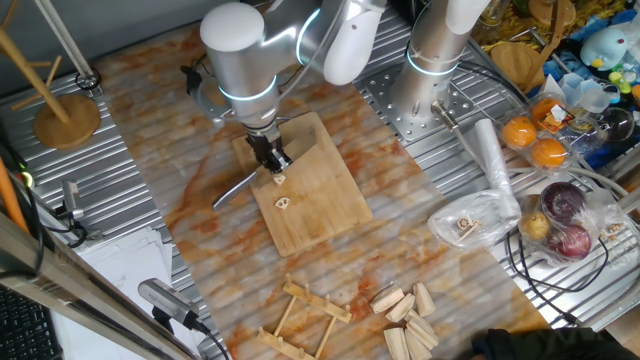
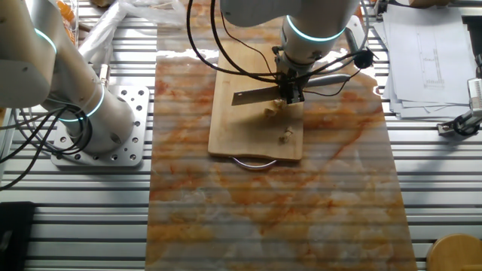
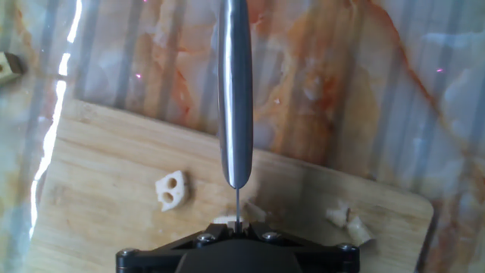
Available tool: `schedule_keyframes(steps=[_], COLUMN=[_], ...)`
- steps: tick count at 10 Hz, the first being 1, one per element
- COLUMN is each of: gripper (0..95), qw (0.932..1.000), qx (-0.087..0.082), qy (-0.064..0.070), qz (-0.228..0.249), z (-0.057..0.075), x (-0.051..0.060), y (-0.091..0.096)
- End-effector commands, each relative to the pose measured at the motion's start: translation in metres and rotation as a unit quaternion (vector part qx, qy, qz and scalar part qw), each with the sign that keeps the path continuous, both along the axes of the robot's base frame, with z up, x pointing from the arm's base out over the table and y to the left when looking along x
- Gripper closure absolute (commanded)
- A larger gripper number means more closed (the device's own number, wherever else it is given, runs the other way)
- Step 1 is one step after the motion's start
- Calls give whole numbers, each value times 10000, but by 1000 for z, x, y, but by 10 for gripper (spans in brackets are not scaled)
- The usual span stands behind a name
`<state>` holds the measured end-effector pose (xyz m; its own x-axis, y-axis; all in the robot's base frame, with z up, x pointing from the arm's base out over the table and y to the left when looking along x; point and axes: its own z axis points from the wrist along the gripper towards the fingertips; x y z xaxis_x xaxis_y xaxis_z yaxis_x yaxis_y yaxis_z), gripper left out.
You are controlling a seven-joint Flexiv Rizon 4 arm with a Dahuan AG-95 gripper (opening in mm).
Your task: Slice the lotus root
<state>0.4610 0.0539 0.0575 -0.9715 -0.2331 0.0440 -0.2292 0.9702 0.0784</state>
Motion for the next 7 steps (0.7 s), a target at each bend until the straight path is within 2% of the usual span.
schedule_keyframes(steps=[1,3,4,5,7], gripper=[950,950,950,950,950], qw=[9999,9995,9988,9984,9985], qx=[-43,-94,-195,-226,-203], qy=[-39,-51,-23,-24,-31], qz=[140,300,443,509,505], z=[-1,1,4,6,5], x=[0,1,2,3,5], y=[-7,-13,-16,-18,-19])
